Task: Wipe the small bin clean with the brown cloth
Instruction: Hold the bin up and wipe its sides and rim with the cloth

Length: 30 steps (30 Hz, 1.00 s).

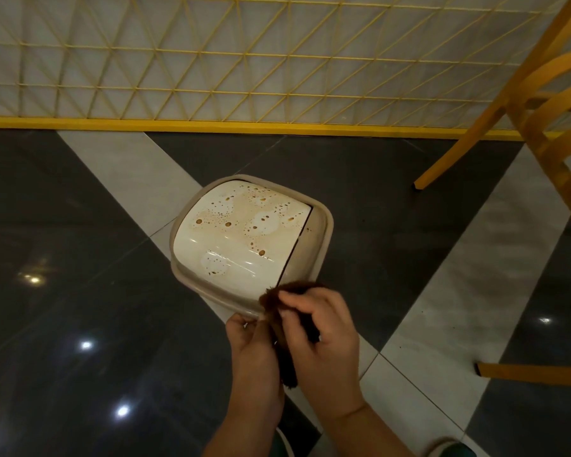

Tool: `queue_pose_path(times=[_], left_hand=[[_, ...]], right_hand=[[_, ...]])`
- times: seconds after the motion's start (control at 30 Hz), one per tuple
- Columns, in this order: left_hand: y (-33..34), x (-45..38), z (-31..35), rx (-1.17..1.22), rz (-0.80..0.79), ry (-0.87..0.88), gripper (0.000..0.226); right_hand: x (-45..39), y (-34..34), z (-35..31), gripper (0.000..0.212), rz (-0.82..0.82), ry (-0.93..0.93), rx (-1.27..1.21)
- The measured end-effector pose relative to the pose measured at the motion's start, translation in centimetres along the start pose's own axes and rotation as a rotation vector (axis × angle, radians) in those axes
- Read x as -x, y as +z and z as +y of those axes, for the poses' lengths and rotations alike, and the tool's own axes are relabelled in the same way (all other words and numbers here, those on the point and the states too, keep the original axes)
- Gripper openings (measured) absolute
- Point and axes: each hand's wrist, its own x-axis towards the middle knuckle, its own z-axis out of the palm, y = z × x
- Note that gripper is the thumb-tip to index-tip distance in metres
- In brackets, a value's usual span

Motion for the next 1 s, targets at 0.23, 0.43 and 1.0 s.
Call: queue_pose_path(times=[0.23, 0.43, 1.0], left_hand=[[0.4, -0.6, -0.4, -0.003, 0.003, 0.050, 0.008], [0.1, -0.6, -0.5, 0.003, -0.050, 0.042, 0.011], [0.5, -0.4, -1.0, -0.031, -0.139, -0.092, 0.009]], right_hand=[[-3.9, 0.1, 0.1, 0.037, 0.188, 0.278, -0.209], [0.1, -0.1, 2.2, 0.037, 0.023, 0.324, -0.037], [0.1, -2.1, 3.2, 0.022, -0.099, 0.310, 0.154]])
